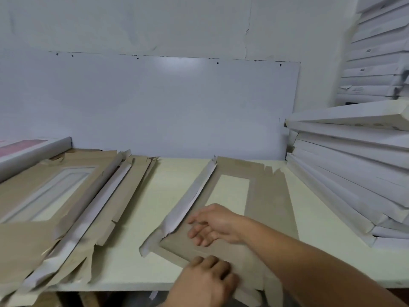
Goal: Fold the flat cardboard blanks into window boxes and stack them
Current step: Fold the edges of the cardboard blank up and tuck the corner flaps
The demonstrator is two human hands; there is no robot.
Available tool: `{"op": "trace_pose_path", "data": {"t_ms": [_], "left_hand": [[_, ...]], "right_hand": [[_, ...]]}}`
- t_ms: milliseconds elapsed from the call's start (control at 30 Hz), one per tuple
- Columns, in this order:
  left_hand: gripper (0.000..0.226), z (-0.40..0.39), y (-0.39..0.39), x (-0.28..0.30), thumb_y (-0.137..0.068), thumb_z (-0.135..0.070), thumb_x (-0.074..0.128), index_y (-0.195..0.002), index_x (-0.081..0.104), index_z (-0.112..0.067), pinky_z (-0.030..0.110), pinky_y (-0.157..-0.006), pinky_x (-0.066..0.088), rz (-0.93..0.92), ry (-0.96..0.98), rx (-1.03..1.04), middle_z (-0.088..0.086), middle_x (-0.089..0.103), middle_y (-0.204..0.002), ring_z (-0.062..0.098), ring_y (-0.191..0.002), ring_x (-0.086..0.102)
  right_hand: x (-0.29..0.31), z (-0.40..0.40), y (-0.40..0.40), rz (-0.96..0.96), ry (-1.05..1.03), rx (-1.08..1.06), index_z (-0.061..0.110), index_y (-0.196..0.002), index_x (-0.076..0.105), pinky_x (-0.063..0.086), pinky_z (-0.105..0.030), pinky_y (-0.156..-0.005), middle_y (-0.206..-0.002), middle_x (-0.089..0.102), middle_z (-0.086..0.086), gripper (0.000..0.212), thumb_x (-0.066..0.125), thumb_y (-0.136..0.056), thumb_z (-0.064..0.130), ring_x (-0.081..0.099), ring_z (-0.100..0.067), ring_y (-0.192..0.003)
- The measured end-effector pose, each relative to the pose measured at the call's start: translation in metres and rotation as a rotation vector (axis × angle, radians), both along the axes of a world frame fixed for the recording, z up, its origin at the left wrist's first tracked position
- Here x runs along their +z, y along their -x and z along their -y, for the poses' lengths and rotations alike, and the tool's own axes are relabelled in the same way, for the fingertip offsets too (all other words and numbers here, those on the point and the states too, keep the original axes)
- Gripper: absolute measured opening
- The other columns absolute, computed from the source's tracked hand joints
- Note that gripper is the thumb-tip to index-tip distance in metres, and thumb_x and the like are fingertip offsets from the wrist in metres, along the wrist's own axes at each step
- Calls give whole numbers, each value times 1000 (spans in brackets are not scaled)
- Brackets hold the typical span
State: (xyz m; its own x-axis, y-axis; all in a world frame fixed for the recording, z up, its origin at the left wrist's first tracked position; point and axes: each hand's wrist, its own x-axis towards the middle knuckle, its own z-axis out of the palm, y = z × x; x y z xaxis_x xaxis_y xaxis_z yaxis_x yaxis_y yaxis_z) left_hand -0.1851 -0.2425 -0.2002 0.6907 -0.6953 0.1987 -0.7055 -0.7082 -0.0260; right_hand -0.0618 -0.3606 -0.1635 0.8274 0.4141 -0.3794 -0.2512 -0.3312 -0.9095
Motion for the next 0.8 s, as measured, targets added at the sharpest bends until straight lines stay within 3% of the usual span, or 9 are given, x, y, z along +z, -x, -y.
{"op": "trace_pose_path", "data": {"t_ms": [67, 167, 233, 300, 433, 533, 667, 733, 800], "left_hand": [[18, -16, -1, 9, -74, -39, 50, -76, 67, -34, 17, -64, 49, -103, -30, -1, -20, 65, -81, 3, -69, 62], [19, -53, -19, 30, -88, -35, 50, -95, 67, -35, 31, -105, 30, -38, 20, -6, -25, 60, -111, -2, -112, 52], [20, -77, -31, 27, -97, -30, 47, -106, 63, -36, 37, -115, 12, -30, 36, -109, -29, 50, -128, -8, -131, 26], [24, -96, -38, 34, -97, -19, 48, -105, 66, -33, 33, -115, 17, -106, 71, -143, -29, 48, -134, -4, -135, 22], [30, -126, -45, 38, -91, -3, 58, -94, 68, -31, 32, -111, 34, -105, 179, -201, -25, 48, -142, 10, -143, 28], [25, -136, -53, 41, -96, -14, 52, -88, 67, -32, 31, -114, 31, -79, 151, -155, -25, 43, -147, 10, -147, 24], [33, -154, -67, 49, -88, -15, 50, -85, 76, -35, 50, -104, 42, 44, 138, 50, -5, 51, -143, 33, -137, 41], [51, -162, -71, 61, -89, -29, 29, -111, 74, -33, 43, -114, 30, 21, 100, 217, -3, 37, -152, 31, -144, 30], [49, -162, -72, 72, -85, -10, 48, -128, 66, -26, 45, -112, 30, 109, 78, 393, 5, 41, -151, 32, -140, 36]], "right_hand": [[11, 43, -6, 239, 232, 27, 4, -106, 64, 53, -28, -58, -91, 72, -16, 30, 43, -87, -7, 67, -27, -70], [30, 120, -19, 615, 839, 278, 9, -130, 59, 44, -20, -95, -134, 58, -10, 59, 48, -77, -16, 56, -25, -122], [35, 163, -21, 576, 1180, 384, 24, -151, 35, 26, -30, -116, -161, 23, 2, 82, 55, -79, -9, 23, -23, -148], [33, 185, -17, 550, 1330, 399, 37, -155, 17, 17, -41, -121, -165, 2, 13, 94, 52, -79, -6, 3, -21, -152], [25, 182, -9, 772, 1320, 499, 33, -146, 42, 26, -39, -115, -156, 35, 11, 70, 46, -84, 2, 20, -16, -147], [23, 175, -5, 901, 1145, 451, 19, -103, 65, 44, -29, -87, -111, 67, 5, 23, 46, -91, 17, 57, -18, -109], [27, 167, 7, 828, 1090, 386, 20, -84, 59, 44, -34, -71, -90, 61, 4, 28, 49, -97, 43, 55, -18, -79], [27, 157, 17, 820, 1053, 417, 26, -75, 50, 39, -35, -67, -81, 54, 7, 33, 47, -98, 50, 50, -16, -74], [26, 142, 30, 782, 999, 454, 33, -69, 40, 34, -32, -65, -73, 45, 13, 37, 42, -100, 52, 43, -10, -72]]}}
